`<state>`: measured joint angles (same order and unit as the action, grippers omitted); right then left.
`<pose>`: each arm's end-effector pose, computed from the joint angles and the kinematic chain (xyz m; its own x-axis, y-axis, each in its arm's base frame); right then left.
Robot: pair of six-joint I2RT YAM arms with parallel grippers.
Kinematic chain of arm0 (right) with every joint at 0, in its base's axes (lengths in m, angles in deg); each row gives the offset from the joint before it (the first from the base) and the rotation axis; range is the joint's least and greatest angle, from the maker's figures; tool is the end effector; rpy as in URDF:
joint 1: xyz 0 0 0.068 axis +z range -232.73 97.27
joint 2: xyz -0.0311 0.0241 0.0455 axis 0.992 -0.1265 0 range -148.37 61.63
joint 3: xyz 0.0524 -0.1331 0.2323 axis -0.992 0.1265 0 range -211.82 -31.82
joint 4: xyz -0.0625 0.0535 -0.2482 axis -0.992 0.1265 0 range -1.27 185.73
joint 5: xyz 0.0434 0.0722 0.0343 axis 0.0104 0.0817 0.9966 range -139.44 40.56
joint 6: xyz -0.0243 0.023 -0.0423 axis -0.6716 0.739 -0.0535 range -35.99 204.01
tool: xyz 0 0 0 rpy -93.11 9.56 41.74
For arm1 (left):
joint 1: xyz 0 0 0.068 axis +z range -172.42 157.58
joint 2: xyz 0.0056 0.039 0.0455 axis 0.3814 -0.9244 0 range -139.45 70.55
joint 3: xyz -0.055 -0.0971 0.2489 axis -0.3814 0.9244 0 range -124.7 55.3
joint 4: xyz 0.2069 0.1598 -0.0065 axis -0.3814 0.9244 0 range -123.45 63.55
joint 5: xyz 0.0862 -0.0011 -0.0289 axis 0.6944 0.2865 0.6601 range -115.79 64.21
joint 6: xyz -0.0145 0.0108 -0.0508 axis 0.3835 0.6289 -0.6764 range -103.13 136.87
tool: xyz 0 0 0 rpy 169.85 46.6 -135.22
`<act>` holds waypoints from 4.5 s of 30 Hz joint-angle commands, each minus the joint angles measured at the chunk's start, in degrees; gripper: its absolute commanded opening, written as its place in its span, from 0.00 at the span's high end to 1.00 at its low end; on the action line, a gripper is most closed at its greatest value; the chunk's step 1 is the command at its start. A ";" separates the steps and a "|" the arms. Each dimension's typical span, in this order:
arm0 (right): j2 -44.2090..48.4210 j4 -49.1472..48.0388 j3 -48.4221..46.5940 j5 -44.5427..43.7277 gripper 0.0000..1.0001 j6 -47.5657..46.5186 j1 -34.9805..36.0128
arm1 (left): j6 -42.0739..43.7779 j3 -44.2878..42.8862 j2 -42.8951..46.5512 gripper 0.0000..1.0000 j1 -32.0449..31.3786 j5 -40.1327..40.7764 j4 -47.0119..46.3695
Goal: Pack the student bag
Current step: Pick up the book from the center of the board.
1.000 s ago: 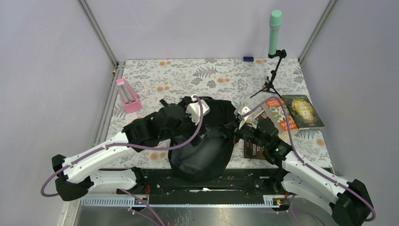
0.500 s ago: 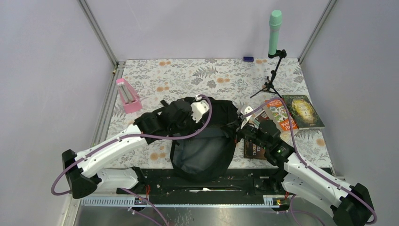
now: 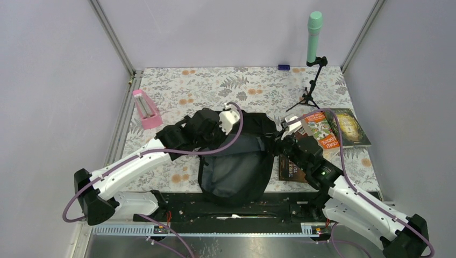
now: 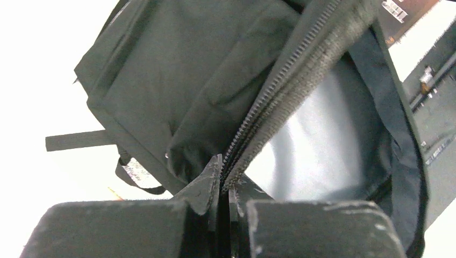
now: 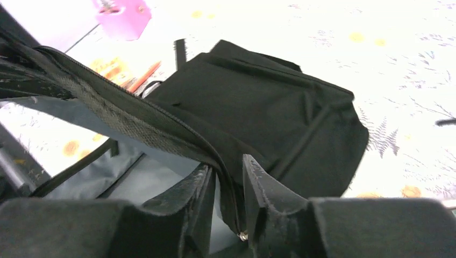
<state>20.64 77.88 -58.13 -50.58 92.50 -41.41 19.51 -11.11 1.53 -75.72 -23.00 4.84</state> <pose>0.1375 0.1198 0.2753 -0.1449 0.0690 -0.9870 -0.6307 0.7622 0.1458 0.1544 -0.2041 0.3370 -0.3550 0.5531 -0.7537 0.7960 0.6016 0.0665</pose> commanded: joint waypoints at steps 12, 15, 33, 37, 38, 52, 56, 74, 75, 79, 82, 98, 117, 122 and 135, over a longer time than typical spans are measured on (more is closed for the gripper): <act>5.09 34.15 -15.12 -27.37 0.00 9.77 -2.10 | -6.72 -5.31 -3.58 1.00 8.71 -4.15 -4.57; 7.72 38.36 -13.76 -26.84 0.00 14.00 -7.16 | -7.16 -2.93 -3.39 1.00 8.70 -5.84 -5.84; 1.14 17.63 2.70 3.97 0.00 38.05 -68.33 | -5.87 -3.12 -2.24 1.00 8.66 -7.32 -4.72; -1.33 9.78 5.60 6.84 0.00 38.85 -76.66 | -5.75 -3.07 -2.00 1.00 8.67 -7.40 -4.72; -2.05 8.38 5.89 7.47 0.00 39.09 -78.54 | -5.84 -2.96 -2.12 1.00 8.71 -7.55 -4.78; -23.83 -7.00 2.23 18.66 0.00 38.81 -92.34 | -5.58 -3.13 -2.61 1.00 8.74 -8.39 -4.71; -28.16 -10.88 2.38 18.89 0.00 38.74 -93.49 | -5.36 -3.26 -2.61 1.00 8.74 -7.90 -4.56; -47.79 -29.10 1.72 20.44 0.15 43.72 -93.53 | -5.27 -3.38 -2.09 1.00 8.77 -7.73 -4.34; -48.78 -29.36 1.13 20.96 0.15 44.12 -93.53 | -5.27 -3.37 -2.11 1.00 8.74 -7.77 -4.35; -51.44 -30.23 -0.62 22.67 0.19 44.95 -93.53 | -5.18 -3.47 -2.20 1.00 8.81 -7.85 -4.36; -52.60 -31.27 -0.81 23.32 0.30 45.82 -93.53 | -5.18 -3.53 -2.27 1.00 8.86 -7.79 -4.36; -50.72 -45.99 5.06 22.82 0.80 49.22 -93.54 | -5.18 -3.20 -2.17 1.00 9.74 -7.63 -4.36; -24.97 -33.75 4.36 23.48 1.00 44.29 -93.57 | -5.45 -3.35 -2.19 1.00 10.37 -8.36 -4.36; -17.55 -27.05 3.06 23.48 1.00 41.56 -93.53 | -5.69 -3.38 -1.84 1.00 10.53 -8.72 -4.36; 5.25 -5.52 2.67 21.05 1.00 47.04 -91.76 | -8.50 -4.55 -3.66 1.00 11.95 -11.79 -5.11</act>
<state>19.63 65.53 -51.26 -29.10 137.11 -134.43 13.30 -12.55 -2.58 -65.01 -31.90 2.93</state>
